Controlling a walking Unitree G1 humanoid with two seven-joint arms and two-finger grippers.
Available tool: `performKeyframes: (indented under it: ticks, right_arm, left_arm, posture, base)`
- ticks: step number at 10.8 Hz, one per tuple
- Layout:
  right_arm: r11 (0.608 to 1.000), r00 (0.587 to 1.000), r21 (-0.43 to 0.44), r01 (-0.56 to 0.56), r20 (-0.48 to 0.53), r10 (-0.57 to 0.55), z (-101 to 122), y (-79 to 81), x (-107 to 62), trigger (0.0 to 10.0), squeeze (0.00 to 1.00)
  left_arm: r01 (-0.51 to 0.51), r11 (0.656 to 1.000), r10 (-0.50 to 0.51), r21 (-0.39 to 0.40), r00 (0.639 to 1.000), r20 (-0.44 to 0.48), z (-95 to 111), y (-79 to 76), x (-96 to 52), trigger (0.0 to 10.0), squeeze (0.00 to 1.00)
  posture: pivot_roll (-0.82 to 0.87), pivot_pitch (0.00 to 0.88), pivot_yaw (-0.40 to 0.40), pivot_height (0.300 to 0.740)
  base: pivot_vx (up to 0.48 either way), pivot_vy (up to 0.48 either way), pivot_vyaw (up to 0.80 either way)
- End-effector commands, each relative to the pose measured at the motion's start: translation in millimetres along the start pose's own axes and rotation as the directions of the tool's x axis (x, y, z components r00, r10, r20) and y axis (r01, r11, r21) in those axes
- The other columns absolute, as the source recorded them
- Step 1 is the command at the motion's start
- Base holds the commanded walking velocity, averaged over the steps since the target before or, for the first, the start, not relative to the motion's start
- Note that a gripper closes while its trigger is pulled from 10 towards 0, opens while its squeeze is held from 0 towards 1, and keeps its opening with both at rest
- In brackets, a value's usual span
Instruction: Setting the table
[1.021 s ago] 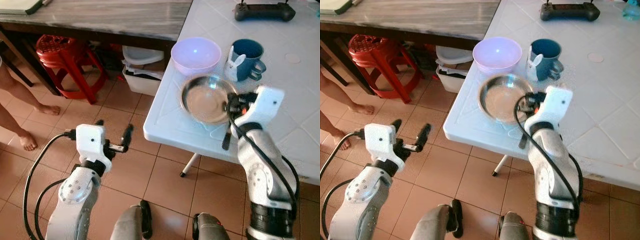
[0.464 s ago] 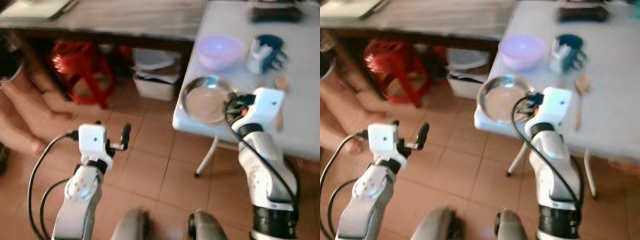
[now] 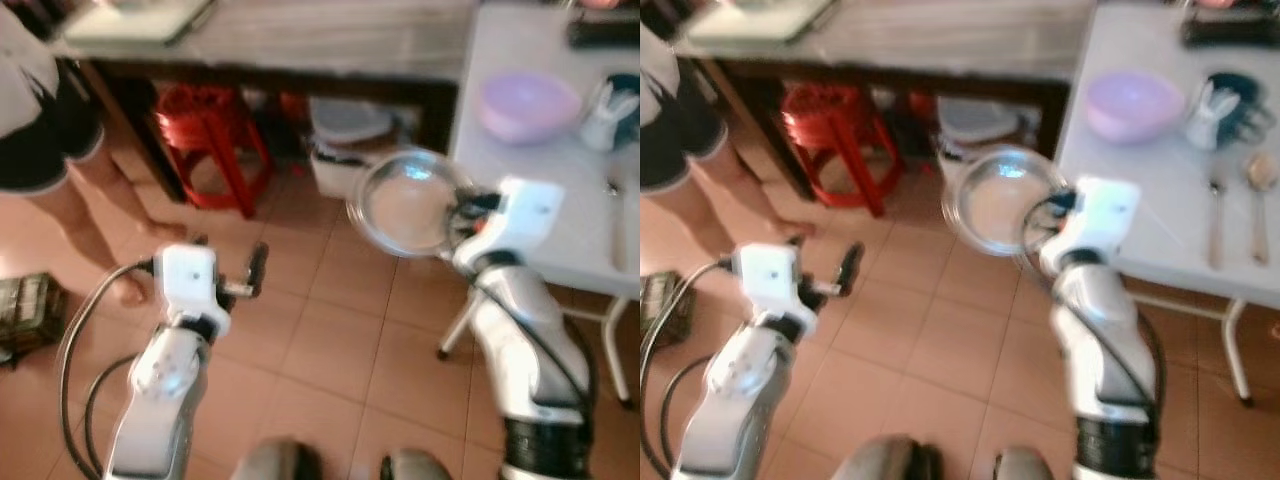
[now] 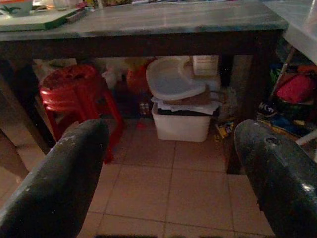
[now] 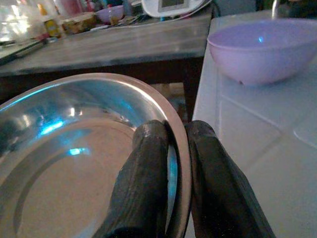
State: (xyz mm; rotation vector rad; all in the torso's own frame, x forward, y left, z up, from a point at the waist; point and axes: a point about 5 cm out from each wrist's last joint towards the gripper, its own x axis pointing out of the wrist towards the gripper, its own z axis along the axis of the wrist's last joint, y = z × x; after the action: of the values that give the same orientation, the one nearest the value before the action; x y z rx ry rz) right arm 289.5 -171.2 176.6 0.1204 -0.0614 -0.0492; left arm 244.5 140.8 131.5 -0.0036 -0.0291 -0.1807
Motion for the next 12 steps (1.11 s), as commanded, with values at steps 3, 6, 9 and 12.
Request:
performKeyframes:
  ticks: [3,6,9,12]
  right_arm:
    - [0.999,0.998,0.007,-0.049,0.033,0.049,4.9,12.4,2.7,0.0,0.0]
    - [0.999,0.998,-0.001,-0.048,0.04,0.048,3.7,12.6,4.3,0.0,0.0]
    - [0.998,0.997,-0.021,-0.051,0.055,0.052,3.8,12.2,4.7,0.0,0.0]
    - [0.999,0.997,-0.021,-0.047,0.056,0.048,1.6,12.7,3.9,0.0,0.0]
  left_arm:
    - [-0.011,1.0,0.011,0.017,1.0,0.002,-0.3,3.3,0.6,10.0,0.0]
    - [-0.01,1.0,0.01,0.0,1.0,-0.001,-3.5,-0.8,2.2,10.0,0.0]
    - [-0.017,1.0,0.016,0.009,1.0,0.024,1.4,1.7,7.3,10.0,0.0]
    - [-0.007,1.0,0.007,0.016,1.0,0.03,2.1,1.8,8.9,10.0,0.0]
  posture:
    - [-0.01,0.149,0.081,0.74]
    - [-0.01,0.143,0.081,0.74]
    - [-0.01,0.142,0.08,0.74]
    - [-0.01,0.143,0.084,0.74]
  base:
    - [0.463,0.0,0.0]
    - [0.453,0.0,0.0]
    - [0.429,0.0,0.0]
    - [0.429,0.0,0.0]
